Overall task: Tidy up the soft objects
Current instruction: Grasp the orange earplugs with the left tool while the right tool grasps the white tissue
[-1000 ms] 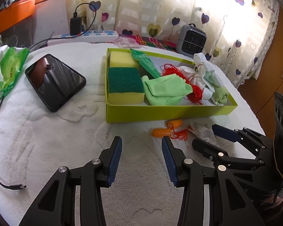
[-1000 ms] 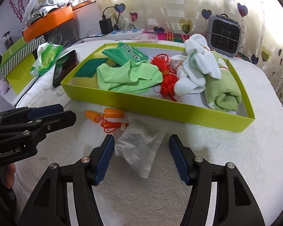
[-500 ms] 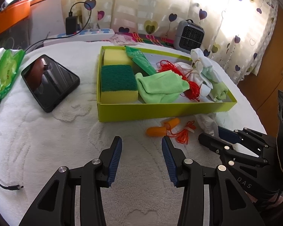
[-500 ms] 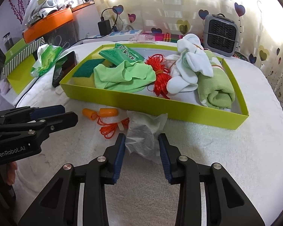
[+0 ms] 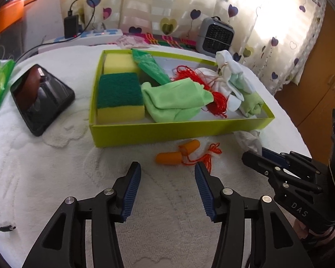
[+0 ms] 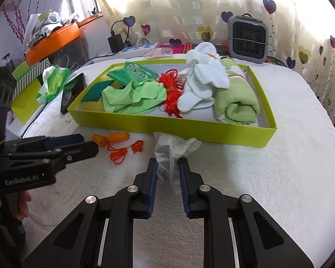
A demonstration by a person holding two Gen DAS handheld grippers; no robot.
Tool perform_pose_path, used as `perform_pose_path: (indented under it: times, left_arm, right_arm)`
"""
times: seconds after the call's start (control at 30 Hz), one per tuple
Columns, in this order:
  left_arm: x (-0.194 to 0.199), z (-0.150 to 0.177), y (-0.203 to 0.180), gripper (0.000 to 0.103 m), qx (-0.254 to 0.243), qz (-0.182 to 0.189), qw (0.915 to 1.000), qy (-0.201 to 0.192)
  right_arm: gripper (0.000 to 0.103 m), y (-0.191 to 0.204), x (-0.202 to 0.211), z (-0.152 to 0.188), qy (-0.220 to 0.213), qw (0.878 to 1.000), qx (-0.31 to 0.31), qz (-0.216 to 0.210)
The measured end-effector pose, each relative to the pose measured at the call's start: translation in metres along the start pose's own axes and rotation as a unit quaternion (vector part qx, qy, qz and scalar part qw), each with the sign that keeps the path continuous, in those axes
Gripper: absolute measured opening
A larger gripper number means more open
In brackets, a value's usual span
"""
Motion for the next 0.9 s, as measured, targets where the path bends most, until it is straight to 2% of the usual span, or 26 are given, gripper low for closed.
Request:
perform_pose_path:
  times: [0.37,0.5,0.57,0.9]
  left_arm:
    - [-0.012,-0.004,-0.023,0.053,-0.034,-0.002,0.9994,0.012]
    - [-0.017,-0.005,-0.034,0.053,-0.054,-0.015,0.9984,0.012]
    - [-0.02,-0.004,-0.038,0.053,-0.057,-0.012,0.9982,0.015]
    - [-0.025,-0.004,-0.045,0.053,-0.074,-0.046,0.9962,0.003]
  right_arm:
    - [0.021,-0.01,0.005,0.001,-0.009,1.0,-0.022,-0.011]
    - [0.021,-0.011,0.006,0.002,-0.011,0.999,-0.025,-0.018]
    - [0.021,-0.011,0.006,0.002,-0.012,0.999,-0.026,-0.021]
    - [0.021,-0.016,0.008,0.002,-0.018,0.998,-0.042,-0.031]
Point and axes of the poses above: each gripper's, at about its wrist camera, not at the fingertips, and x roughly against the way its jaws point, y to its left, z to its underside, the point moved 8 cm from there along -x, roughly the way its jaws point, and after that the axes turned 5 degrees about x, right-handed, at the moved point
